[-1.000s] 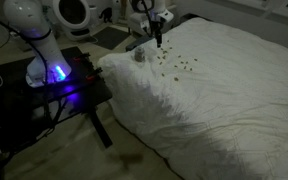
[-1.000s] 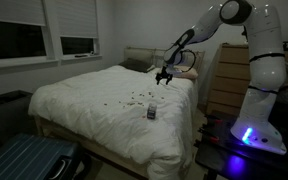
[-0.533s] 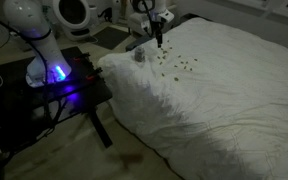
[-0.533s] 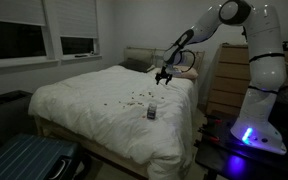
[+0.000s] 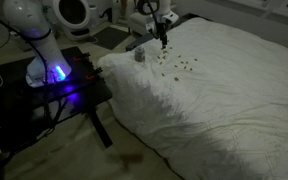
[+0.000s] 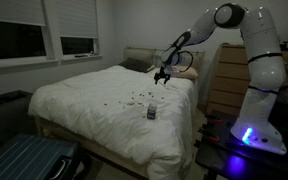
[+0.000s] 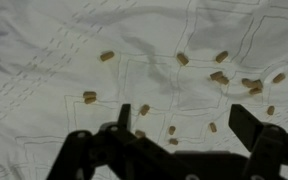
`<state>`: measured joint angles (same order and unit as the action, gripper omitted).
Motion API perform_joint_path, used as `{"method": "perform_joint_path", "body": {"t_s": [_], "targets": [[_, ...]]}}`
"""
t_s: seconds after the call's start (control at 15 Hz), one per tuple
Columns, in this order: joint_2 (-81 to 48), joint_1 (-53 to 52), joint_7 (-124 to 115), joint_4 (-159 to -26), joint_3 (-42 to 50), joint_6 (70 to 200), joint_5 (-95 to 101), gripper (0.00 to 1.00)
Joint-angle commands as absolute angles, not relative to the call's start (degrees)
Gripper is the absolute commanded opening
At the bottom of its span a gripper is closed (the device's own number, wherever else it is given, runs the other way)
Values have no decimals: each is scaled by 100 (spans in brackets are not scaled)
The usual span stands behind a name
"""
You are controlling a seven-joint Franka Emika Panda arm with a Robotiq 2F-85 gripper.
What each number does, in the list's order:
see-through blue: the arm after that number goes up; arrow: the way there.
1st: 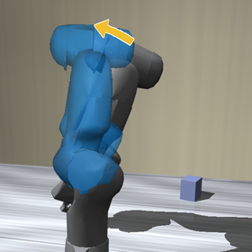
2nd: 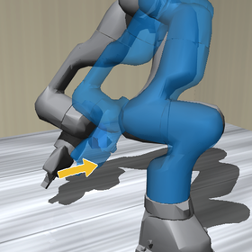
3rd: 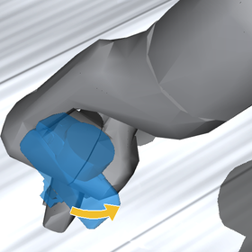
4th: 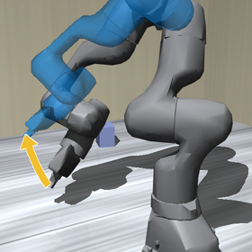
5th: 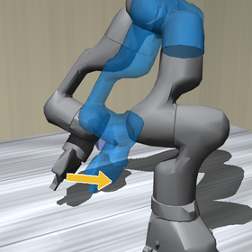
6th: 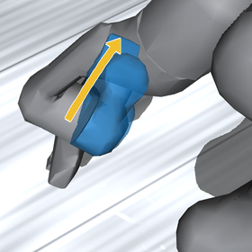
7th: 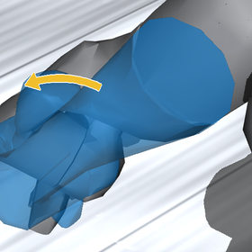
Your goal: Pick up the small objects from the bed and put them in the jar
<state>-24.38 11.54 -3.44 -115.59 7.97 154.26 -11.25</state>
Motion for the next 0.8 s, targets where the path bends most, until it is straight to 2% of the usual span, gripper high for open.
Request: {"method": "perform_joint_path", "body": {"t_s": [0.0, 0.73], "targets": [[-3030, 1237, -293, -10735, 730, 15075, -1046, 100], [-4728, 1080, -382, -8546, 561, 13513, -788, 100]]}}
